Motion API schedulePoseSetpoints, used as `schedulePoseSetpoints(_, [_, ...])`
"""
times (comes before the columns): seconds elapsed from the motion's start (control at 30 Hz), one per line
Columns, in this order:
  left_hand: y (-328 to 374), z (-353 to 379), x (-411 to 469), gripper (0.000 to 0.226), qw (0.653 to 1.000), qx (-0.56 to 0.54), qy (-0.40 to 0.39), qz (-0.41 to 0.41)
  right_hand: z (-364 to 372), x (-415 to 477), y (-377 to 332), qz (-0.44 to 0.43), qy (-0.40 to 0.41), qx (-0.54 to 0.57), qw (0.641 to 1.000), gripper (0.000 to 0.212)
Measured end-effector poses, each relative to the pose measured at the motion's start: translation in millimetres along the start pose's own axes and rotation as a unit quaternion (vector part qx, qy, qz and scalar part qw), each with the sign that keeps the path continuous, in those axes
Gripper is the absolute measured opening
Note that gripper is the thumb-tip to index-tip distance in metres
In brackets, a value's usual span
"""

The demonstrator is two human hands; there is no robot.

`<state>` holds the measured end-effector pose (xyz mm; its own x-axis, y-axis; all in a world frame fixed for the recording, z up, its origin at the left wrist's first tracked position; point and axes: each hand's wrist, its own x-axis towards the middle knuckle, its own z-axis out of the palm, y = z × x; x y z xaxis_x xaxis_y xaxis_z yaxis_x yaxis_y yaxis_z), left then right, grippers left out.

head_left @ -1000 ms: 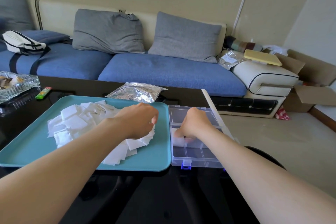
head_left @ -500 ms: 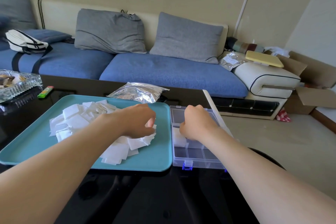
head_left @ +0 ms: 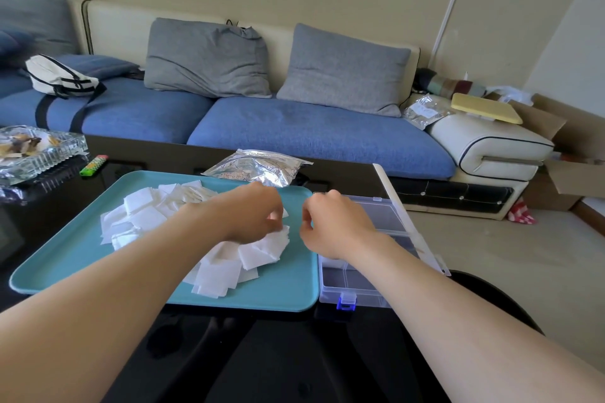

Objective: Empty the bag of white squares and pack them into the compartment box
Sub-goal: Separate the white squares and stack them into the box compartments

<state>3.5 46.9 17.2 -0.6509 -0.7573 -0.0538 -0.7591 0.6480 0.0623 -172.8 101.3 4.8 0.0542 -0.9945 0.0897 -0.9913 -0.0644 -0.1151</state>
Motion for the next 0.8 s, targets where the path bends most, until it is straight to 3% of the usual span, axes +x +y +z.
schedulePoseSetpoints(0.17, [-7, -7, 2, 0.027, 0.996, -0.001, 0.089, -0.023, 7, 9, -3, 0.003, 0.023, 0.115, 0.993, 0.018])
schedulePoseSetpoints(0.43, [-16, -8, 4, 0.036, 0.961, -0.173, 0.206, -0.060, 4, 15, -8, 0.011, 0.085, 0.263, 0.961, 0.015])
schedulePoseSetpoints(0.63, [-16, -8, 0, 0.045, 0.944, -0.271, 0.179, -0.059, 4, 13, -2, -0.010, 0.057, 0.275, 0.960, 0.014])
schedulePoseSetpoints(0.8, [-18, -8, -4, 0.031, 0.926, -0.362, 0.099, -0.038, 2, 12, 2, 0.012, 0.042, 0.349, 0.936, 0.018])
